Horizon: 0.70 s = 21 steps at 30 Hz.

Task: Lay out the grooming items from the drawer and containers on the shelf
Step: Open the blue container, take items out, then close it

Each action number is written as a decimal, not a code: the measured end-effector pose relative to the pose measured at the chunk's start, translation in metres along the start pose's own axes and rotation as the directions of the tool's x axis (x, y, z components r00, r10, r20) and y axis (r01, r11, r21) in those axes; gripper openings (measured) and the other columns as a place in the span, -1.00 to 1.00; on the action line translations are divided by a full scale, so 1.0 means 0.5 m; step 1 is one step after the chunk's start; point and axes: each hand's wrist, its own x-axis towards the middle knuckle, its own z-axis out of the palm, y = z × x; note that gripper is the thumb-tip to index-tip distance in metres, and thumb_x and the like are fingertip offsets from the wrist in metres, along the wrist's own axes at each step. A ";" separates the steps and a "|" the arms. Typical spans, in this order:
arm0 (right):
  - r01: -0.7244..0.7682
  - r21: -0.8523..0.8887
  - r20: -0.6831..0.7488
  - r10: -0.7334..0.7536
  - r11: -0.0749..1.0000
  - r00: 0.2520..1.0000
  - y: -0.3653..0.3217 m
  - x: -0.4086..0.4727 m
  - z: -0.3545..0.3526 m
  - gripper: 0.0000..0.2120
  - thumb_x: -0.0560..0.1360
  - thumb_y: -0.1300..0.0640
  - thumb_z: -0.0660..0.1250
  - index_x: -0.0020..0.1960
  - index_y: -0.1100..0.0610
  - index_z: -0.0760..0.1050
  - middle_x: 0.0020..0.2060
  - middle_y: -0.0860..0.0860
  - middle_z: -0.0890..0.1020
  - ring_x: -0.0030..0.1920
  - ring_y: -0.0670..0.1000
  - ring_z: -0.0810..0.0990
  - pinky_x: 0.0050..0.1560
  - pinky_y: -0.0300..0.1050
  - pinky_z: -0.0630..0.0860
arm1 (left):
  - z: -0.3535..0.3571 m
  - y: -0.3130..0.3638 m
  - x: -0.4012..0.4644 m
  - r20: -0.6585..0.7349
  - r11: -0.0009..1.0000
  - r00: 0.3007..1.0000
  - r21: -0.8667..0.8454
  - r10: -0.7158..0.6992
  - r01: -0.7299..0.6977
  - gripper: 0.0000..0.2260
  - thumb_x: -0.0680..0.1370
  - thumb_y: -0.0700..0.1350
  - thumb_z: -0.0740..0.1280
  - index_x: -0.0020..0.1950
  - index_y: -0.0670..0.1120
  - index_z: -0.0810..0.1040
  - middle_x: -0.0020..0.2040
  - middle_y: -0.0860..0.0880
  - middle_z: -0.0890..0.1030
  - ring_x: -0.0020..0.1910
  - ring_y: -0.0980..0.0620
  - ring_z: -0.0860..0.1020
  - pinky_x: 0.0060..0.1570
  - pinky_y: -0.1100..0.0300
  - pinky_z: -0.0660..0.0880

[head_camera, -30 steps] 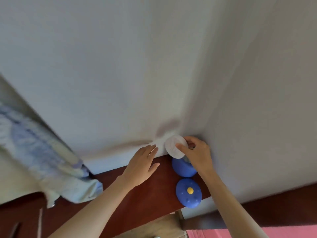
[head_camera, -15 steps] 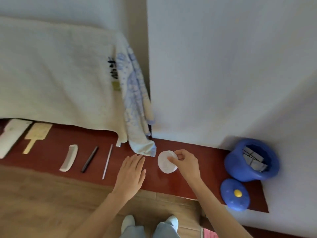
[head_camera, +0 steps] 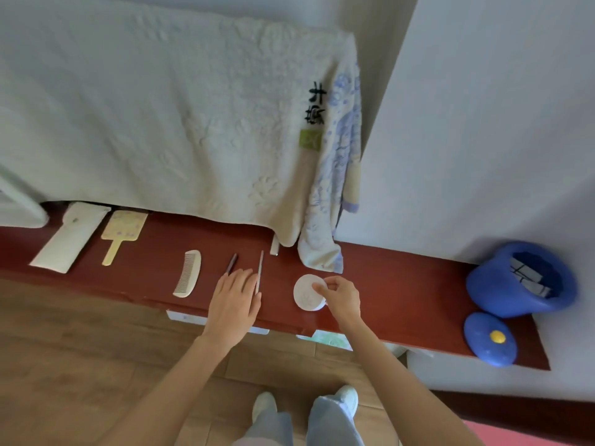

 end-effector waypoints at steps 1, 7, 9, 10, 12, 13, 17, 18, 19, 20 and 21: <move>-0.009 0.009 -0.011 0.010 1.000 1.000 -0.001 0.003 0.012 -0.75 0.41 -0.04 0.45 0.01 0.07 0.58 -0.10 -0.05 0.65 -0.09 -0.03 0.62 0.00 -0.05 0.57 | -0.001 -0.009 0.000 -0.003 1.000 1.000 0.000 0.003 -0.003 -0.60 0.54 0.00 0.09 0.19 -0.19 0.56 0.16 -0.12 0.59 0.16 -0.11 0.54 0.23 -0.09 0.44; -0.001 -0.016 -0.064 -0.001 1.000 0.998 -0.021 0.006 0.059 -0.72 0.46 -0.02 0.40 0.13 0.05 0.54 -0.01 -0.03 0.63 0.00 0.04 0.60 0.08 0.03 0.53 | -0.012 -0.053 0.007 0.026 1.000 1.000 -0.013 0.004 -0.004 -0.59 0.56 -0.01 0.07 0.22 -0.19 0.55 0.19 -0.13 0.57 0.19 -0.12 0.52 0.25 -0.11 0.43; 0.014 -0.065 -0.023 -0.016 0.998 1.000 -0.027 0.005 0.070 -0.62 0.43 -0.01 0.43 0.19 0.07 0.50 0.04 -0.02 0.60 0.07 0.05 0.56 0.04 -0.04 0.49 | -0.015 -0.063 0.010 0.029 1.000 1.000 -0.021 -0.003 0.004 -0.59 0.56 -0.01 0.07 0.22 -0.19 0.55 0.18 -0.13 0.57 0.19 -0.12 0.52 0.25 -0.11 0.43; 0.024 -0.106 0.005 -0.023 0.994 1.000 -0.029 0.005 0.077 -0.54 0.39 -0.02 0.47 0.23 0.08 0.48 0.07 -0.02 0.57 0.11 0.05 0.54 0.04 -0.06 0.47 | -0.015 -0.068 0.012 0.028 1.000 1.000 -0.026 -0.005 0.006 -0.59 0.56 -0.01 0.07 0.22 -0.19 0.55 0.18 -0.12 0.57 0.19 -0.12 0.52 0.25 -0.11 0.43; 0.045 -0.207 0.041 -0.038 0.977 0.998 -0.028 0.004 0.093 -0.32 0.29 -0.06 0.54 0.33 0.07 0.39 0.17 0.00 0.48 0.20 0.07 0.47 0.13 -0.01 0.45 | -0.013 -0.078 0.014 0.022 0.999 1.000 -0.037 -0.006 0.007 -0.60 0.56 -0.02 0.08 0.22 -0.19 0.54 0.17 -0.13 0.57 0.19 -0.13 0.52 0.24 -0.11 0.43; 0.062 -0.259 0.046 -0.052 0.964 0.998 -0.027 0.002 0.102 -0.23 0.24 -0.07 0.57 0.36 0.05 0.34 0.22 0.02 0.45 0.24 0.09 0.43 0.19 0.05 0.44 | -0.011 -0.082 0.014 0.014 0.999 1.000 -0.041 -0.006 0.007 -0.61 0.56 -0.02 0.09 0.21 -0.19 0.55 0.17 -0.14 0.57 0.18 -0.13 0.52 0.23 -0.11 0.44; 0.183 -0.430 0.059 -0.175 0.884 0.983 -0.020 -0.008 0.131 -0.13 0.21 -0.04 0.59 0.41 0.04 0.26 0.27 0.04 0.40 0.28 0.10 0.35 0.24 0.06 0.37 | 0.004 -0.099 0.015 -0.024 0.999 1.000 -0.038 -0.001 0.000 -0.69 0.55 -0.08 0.24 0.22 -0.21 0.54 0.17 -0.15 0.56 0.19 -0.14 0.52 0.22 -0.13 0.43; 0.203 -0.451 0.057 -0.199 0.869 0.978 -0.019 -0.009 0.137 -0.14 0.22 -0.05 0.59 0.41 0.05 0.26 0.28 0.04 0.40 0.27 0.10 0.35 0.23 0.04 0.38 | 0.008 -0.103 0.014 -0.025 0.999 1.000 -0.037 -0.002 0.001 -0.69 0.55 -0.09 0.27 0.23 -0.20 0.53 0.18 -0.15 0.56 0.20 -0.14 0.52 0.23 -0.13 0.43; 0.219 -0.460 0.051 -0.220 0.861 0.974 -0.019 -0.009 0.142 -0.15 0.23 -0.05 0.58 0.40 0.06 0.27 0.28 0.04 0.40 0.27 0.09 0.36 0.23 0.03 0.38 | 0.010 -0.106 0.013 -0.025 0.999 1.000 -0.036 -0.003 0.002 -0.69 0.54 -0.10 0.28 0.23 -0.20 0.53 0.18 -0.15 0.56 0.20 -0.14 0.51 0.24 -0.12 0.43; 0.230 -0.462 0.044 -0.237 0.856 0.970 -0.018 -0.008 0.147 -0.17 0.23 -0.05 0.57 0.40 0.08 0.28 0.28 0.05 0.41 0.27 0.09 0.36 0.22 0.02 0.38 | 0.012 -0.110 0.011 -0.027 0.999 1.000 -0.034 -0.004 0.003 -0.69 0.54 -0.10 0.29 0.24 -0.20 0.53 0.19 -0.15 0.56 0.21 -0.13 0.51 0.24 -0.12 0.43; 0.238 -0.461 0.036 -0.250 0.855 0.968 -0.018 -0.007 0.150 -0.18 0.24 -0.06 0.57 0.39 0.09 0.29 0.27 0.05 0.41 0.26 0.09 0.36 0.22 0.02 0.39 | 0.015 -0.114 0.009 -0.031 0.999 1.000 -0.033 -0.004 0.003 -0.69 0.55 -0.10 0.29 0.24 -0.20 0.53 0.19 -0.15 0.56 0.21 -0.14 0.51 0.24 -0.12 0.43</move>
